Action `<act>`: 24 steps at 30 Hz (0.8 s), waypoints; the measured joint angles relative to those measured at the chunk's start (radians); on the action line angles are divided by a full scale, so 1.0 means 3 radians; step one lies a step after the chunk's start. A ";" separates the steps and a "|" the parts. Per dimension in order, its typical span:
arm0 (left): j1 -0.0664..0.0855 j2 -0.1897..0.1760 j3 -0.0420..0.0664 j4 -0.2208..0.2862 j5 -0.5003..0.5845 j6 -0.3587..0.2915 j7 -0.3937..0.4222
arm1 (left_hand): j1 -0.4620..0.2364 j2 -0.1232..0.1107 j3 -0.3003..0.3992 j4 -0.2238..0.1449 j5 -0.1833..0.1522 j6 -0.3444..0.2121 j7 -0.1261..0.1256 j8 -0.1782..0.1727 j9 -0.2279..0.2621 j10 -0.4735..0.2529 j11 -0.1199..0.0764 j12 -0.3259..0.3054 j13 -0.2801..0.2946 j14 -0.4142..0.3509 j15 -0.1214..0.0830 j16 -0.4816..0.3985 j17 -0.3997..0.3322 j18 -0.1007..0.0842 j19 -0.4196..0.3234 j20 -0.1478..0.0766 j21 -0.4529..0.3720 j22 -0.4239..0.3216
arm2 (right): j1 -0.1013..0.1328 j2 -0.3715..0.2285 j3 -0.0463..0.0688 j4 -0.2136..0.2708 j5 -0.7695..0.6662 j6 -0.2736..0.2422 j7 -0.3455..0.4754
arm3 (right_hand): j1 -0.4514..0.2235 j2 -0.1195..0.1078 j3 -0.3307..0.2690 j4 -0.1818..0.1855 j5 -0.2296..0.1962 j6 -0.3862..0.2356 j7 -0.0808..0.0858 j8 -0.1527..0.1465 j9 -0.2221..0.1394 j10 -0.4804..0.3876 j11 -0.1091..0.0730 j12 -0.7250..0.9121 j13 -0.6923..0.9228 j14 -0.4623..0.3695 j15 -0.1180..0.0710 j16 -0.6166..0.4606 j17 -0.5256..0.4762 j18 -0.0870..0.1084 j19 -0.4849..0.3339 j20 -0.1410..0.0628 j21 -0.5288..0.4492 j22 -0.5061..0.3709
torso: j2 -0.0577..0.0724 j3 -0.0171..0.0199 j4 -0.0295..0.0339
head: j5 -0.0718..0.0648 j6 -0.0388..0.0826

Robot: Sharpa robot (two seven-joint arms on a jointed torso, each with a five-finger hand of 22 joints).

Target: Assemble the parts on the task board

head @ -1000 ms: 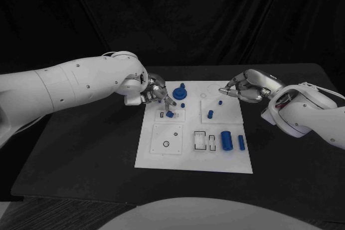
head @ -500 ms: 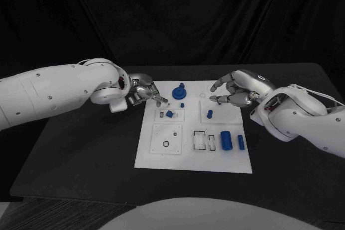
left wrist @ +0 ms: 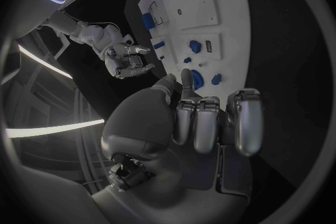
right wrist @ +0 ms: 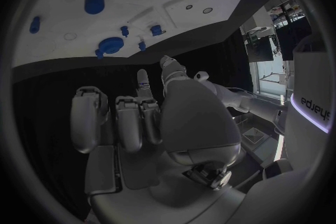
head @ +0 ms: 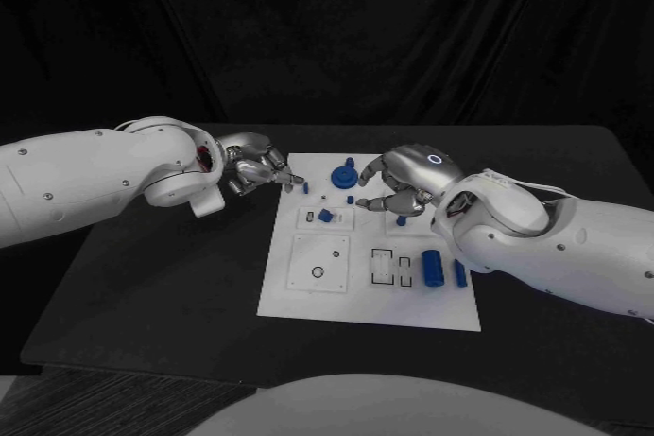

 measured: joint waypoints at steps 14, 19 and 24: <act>-0.0111 -0.0029 -0.0003 0.0004 0.0000 -0.0023 0.0057 | 0.0074 0.0005 0.0000 0.0000 0.0077 -0.0089 0.0017 0.0039 0.0008 0.0000 0.0000 0.0000 0.0000 0.0000 0.0000 0.0000 0.0000 0.0000 0.0000 0.0000 -0.0001 0.0000 | -0.0097 0.0365 0.0001 -0.0272 -0.0270 0.0274 -0.0427 | -0.0273 -0.0130 0.0174 0.0176 0.0148 -0.0176 0.0014 0.0130 0.0183 0.0000 0.0000 0.0000 0.0000 0.0000 0.0000 0.0000 0.0000 0.0000 0.0000 0.0000 0.0019 0.0000 | -0.0040 -0.0107 0.0090 | -0.0079 0.0000; -0.0124 -0.0028 -0.0003 -0.0004 0.0000 -0.0022 0.0066 | 0.0092 0.0014 0.0000 0.0001 0.0114 -0.0088 0.0018 0.0065 0.0009 0.0000 0.0000 0.0000 0.0000 0.0000 0.0000 0.0000 0.0000 0.0000 0.0000 0.0000 -0.0001 0.0000 | -0.0109 0.0489 0.0001 -0.0360 -0.0303 0.0350 -0.0502 | -0.0274 -0.0131 0.0233 0.0235 0.0149 -0.0201 0.0021 0.0130 0.0184 0.0000 0.0000 0.0000 0.0000 0.0000 0.0001 0.0000 0.0000 0.0000 0.0000 0.0000 0.0019 0.0000 | -0.0054 -0.0152 0.0133 | -0.0114 0.0000; -0.0125 -0.0033 -0.0002 -0.0006 0.0000 -0.0021 0.0069 | 0.0105 0.0027 0.0000 0.0001 0.0155 -0.0089 0.0018 0.0090 0.0010 0.0000 0.0000 0.0000 0.0000 0.0000 0.0000 0.0000 0.0000 0.0000 0.0000 0.0000 -0.0001 0.0000 | -0.0117 0.0607 0.0003 -0.0452 -0.0321 0.0428 -0.0557 | -0.0387 -0.0165 0.0188 0.0281 0.0148 -0.0210 0.0017 0.0130 0.0187 0.0000 0.0000 0.0000 0.0000 0.0000 0.0001 0.0000 0.0000 0.0000 0.0000 0.0001 0.0019 0.0000 | -0.0064 -0.0186 0.0165 | -0.0122 0.0000</act>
